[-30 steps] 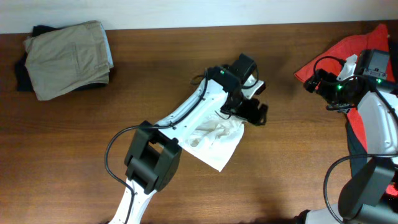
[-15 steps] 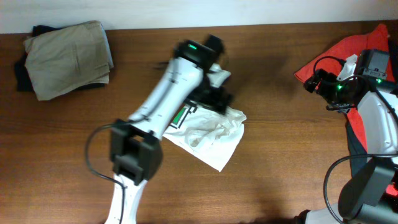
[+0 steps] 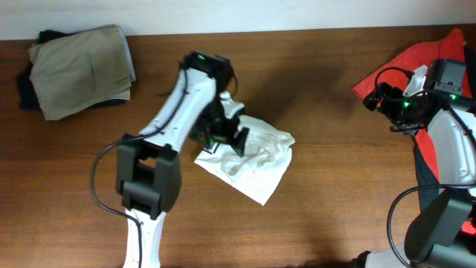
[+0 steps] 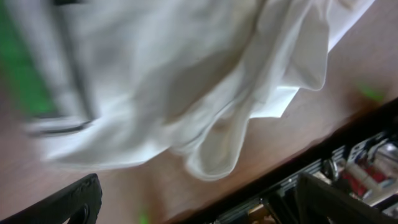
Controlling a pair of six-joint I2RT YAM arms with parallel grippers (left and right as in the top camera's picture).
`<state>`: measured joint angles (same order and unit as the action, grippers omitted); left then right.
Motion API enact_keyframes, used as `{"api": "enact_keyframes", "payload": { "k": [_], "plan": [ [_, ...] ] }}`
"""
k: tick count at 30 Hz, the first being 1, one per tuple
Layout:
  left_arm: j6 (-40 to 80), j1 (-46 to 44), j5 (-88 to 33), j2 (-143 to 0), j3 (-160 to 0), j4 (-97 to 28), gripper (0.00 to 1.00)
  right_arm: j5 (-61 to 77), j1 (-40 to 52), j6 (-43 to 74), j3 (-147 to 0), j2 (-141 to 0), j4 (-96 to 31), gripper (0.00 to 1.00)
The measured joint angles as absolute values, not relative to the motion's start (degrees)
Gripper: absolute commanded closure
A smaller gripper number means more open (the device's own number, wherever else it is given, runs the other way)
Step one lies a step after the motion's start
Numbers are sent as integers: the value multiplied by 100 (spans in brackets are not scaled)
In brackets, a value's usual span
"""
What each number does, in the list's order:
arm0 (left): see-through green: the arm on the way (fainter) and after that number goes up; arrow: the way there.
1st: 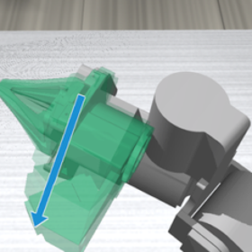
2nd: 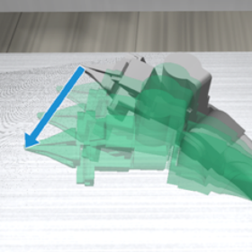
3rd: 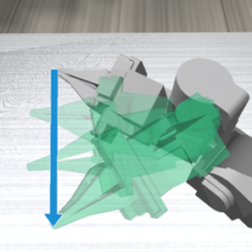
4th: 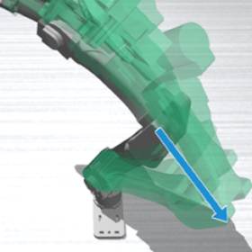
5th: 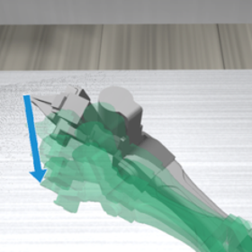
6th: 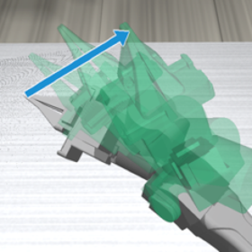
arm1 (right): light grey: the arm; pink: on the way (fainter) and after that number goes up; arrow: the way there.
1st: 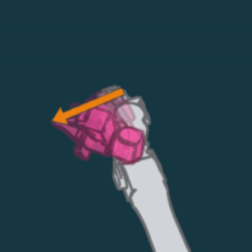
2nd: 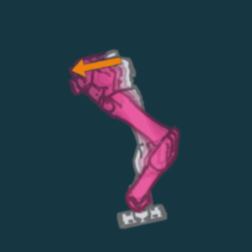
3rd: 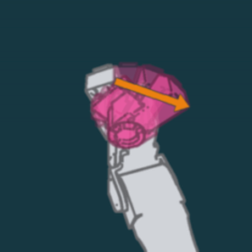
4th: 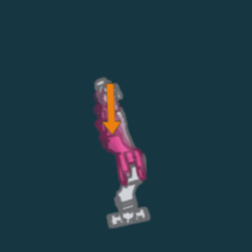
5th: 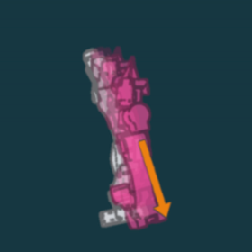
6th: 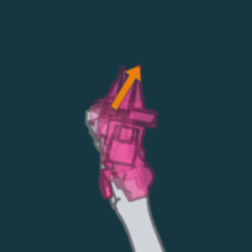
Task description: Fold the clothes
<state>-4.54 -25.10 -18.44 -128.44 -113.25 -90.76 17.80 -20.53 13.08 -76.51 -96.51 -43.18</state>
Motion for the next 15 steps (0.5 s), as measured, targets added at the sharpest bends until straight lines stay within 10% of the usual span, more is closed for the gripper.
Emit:
{"api": "enact_keyframes", "payload": {
  "k": [8,15],
  "plan": [
    [-499,-2945,-1927,-12844,-10453,-8523,11,1780,-2053,1308,-7651,-9651,-4316,1],
    [-567,-2939,-1949,-12844,-10348,-8313,51,1780,-2053,1310,-7651,-9651,-4318,1]
  ]
}}
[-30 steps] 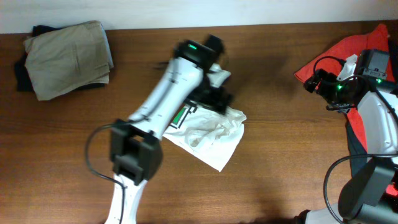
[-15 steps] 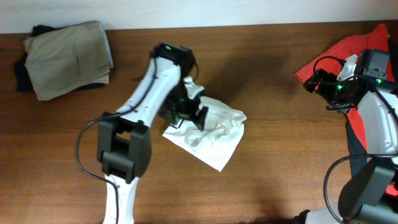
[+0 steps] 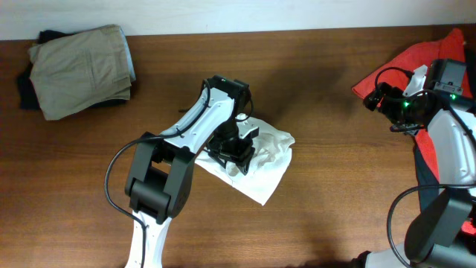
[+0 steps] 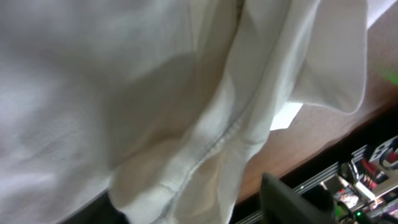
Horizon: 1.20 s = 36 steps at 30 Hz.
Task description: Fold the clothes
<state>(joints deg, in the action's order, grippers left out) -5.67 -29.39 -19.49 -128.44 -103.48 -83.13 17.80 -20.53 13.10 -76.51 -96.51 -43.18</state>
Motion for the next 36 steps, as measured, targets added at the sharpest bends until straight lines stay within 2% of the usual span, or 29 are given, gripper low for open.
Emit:
{"api": "enact_keyframes", "payload": {
  "k": [2,5,9,14,21,23,25,27,28,29,36],
  "plan": [
    [-541,-2939,-1951,-12844,-10348,-8307,53,1780,-2053,1308,-7651,-9651,-4318,1],
    [-548,-2939,-1949,-12844,-10381,-8309,66,1780,-2053,1308,-7651,-9653,-4318,1],
    [-513,-2943,-1955,-12759,-10394,-8394,93,1780,-2053,1308,-7651,-9653,-4318,1],
    [-517,-3183,-2053,-12696,-10405,-8431,94,1780,-2053,1308,-7651,-9653,-4318,1],
    [-285,-4097,-2196,-12696,-10405,-8302,92,1780,-2053,1310,-7651,-9651,-4318,1],
    [-167,-4292,-2211,-12696,-10405,-8182,89,1782,-2053,1310,-7651,-9651,-4318,1],
    [10,-4491,-2213,-12696,-10405,-8025,83,1780,-2053,1306,-7651,-9651,-4318,1],
    [102,-4622,-2211,-12696,-10405,-7961,68,1780,-2053,1306,-7651,-9651,-4318,1],
    [161,-4687,-2213,-12696,-10405,-7922,52,1780,-2053,1306,-7651,-9651,-4318,1],
    [239,-4764,-2228,-12696,-10405,-7907,45,1780,-2053,1308,-7651,-9651,-4318,2],
    [309,-5162,-2250,-12696,-10412,-7642,45,1780,-2053,1308,-7651,-9653,-4318,1]
  ]
}}
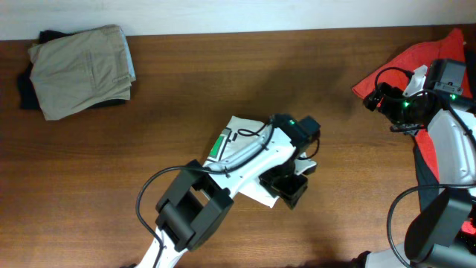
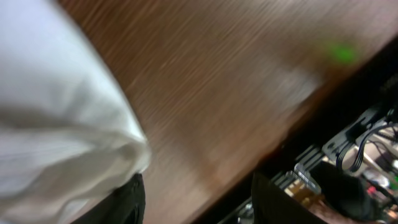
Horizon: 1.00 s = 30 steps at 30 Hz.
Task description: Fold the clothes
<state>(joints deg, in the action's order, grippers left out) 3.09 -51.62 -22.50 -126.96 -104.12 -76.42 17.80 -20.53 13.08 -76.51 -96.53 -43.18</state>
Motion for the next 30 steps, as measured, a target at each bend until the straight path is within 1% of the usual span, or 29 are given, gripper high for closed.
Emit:
{"api": "enact_keyframes", "payload": {
  "k": [2,5,10,15,22,30],
  "plan": [
    [309,-5225,-2231,-12696,-10488,-7583,45,1780,-2053,1306,-7651,-9651,-4318,1],
    [307,-5105,-2027,-12696,-11043,-7953,45,1782,-2053,1308,-7651,-9651,-4318,1],
    [307,-4401,-1625,-12652,-12086,-8204,45,1782,-2053,1310,-7651,-9651,-4318,1],
    [384,-3774,-1439,-12610,-11994,-8160,45,1780,-2053,1308,-7651,-9651,-4318,1],
    [421,-3951,-1625,-12693,-11240,-7564,45,1780,-2053,1308,-7651,-9651,-4316,1],
    [679,-4134,-1732,-13133,-11185,-7485,45,1780,-2053,1310,-7651,-9653,-4318,1]
  ]
}}
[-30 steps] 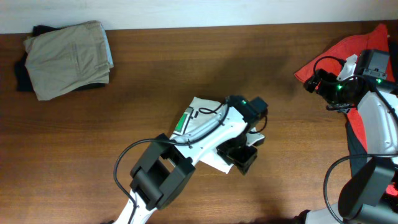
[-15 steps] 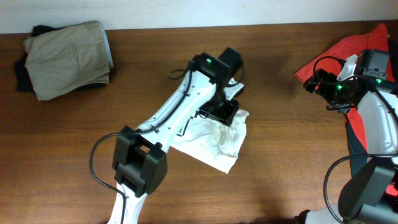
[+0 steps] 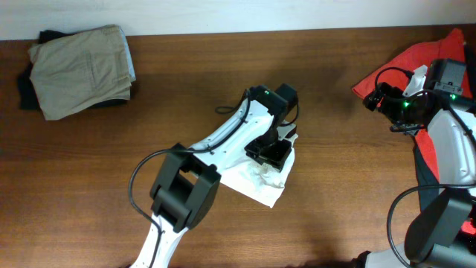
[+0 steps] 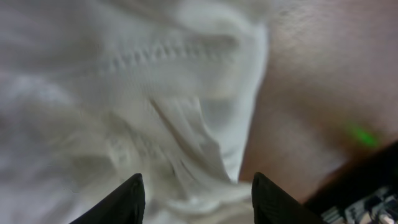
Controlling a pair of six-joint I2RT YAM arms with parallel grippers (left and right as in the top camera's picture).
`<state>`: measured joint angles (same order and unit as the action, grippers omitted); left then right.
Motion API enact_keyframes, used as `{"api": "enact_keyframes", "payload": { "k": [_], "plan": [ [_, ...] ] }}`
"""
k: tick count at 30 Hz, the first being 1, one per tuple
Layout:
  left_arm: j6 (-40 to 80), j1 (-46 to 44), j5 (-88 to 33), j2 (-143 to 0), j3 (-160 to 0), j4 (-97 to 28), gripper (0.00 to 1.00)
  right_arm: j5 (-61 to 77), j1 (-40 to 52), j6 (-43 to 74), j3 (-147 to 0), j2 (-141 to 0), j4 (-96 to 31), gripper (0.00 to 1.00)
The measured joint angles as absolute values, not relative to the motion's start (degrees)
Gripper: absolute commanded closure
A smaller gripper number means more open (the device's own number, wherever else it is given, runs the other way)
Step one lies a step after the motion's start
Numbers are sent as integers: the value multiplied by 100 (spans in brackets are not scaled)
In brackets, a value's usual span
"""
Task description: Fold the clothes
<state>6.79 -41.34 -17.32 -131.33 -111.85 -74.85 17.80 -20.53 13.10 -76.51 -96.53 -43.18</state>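
Note:
A crumpled white garment (image 3: 262,186) lies bunched on the brown table (image 3: 349,193), a little right of the middle. My left gripper (image 3: 269,152) hangs low over its far right part. In the left wrist view the white cloth (image 4: 124,93) fills nearly everything, with a seam across the top. The left gripper (image 4: 196,186) is open, its dark fingertips (image 4: 121,202) wide apart over the folds, holding nothing. My right gripper (image 3: 374,98) stays at the far right by a red garment (image 3: 405,63); its jaws are too small to read.
A folded khaki garment (image 3: 82,67) rests on dark clothes at the far left corner. The red garment spreads under the right arm along the right edge. Bare wood (image 4: 323,74) shows right of the white cloth.
My left gripper moved from the garment's near right edge back over its far right part. The flat piece with the green label at the left no longer shows; the cloth is more bunched.
First my left gripper was at the left part of the crumpled white garment, then over its middle. Later it stood at the near right edge with the cloth drawn out and a labelled part showing. Now it is above the bunched cloth, open. The right arm stayed put.

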Motion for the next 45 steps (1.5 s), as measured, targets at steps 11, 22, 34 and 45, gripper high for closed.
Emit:
{"api": "enact_keyframes", "payload": {
  "k": [11,22,34,45],
  "plan": [
    [799,-4136,-1737,-13408,-11172,-7087,54,1780,-2053,1308,-7651,-9651,-4318,1],
    [808,-4185,-1658,-13408,-11316,-7194,98,1780,-2053,1306,-7651,-9651,-4318,1],
    [801,-4685,-1531,-13408,-11566,-7301,96,1780,-2053,1310,-7651,-9651,-4318,1],
    [808,-4930,-1409,-13408,-11653,-7397,82,1780,-2053,1308,-7651,-9651,-4318,1]
  ]
}}
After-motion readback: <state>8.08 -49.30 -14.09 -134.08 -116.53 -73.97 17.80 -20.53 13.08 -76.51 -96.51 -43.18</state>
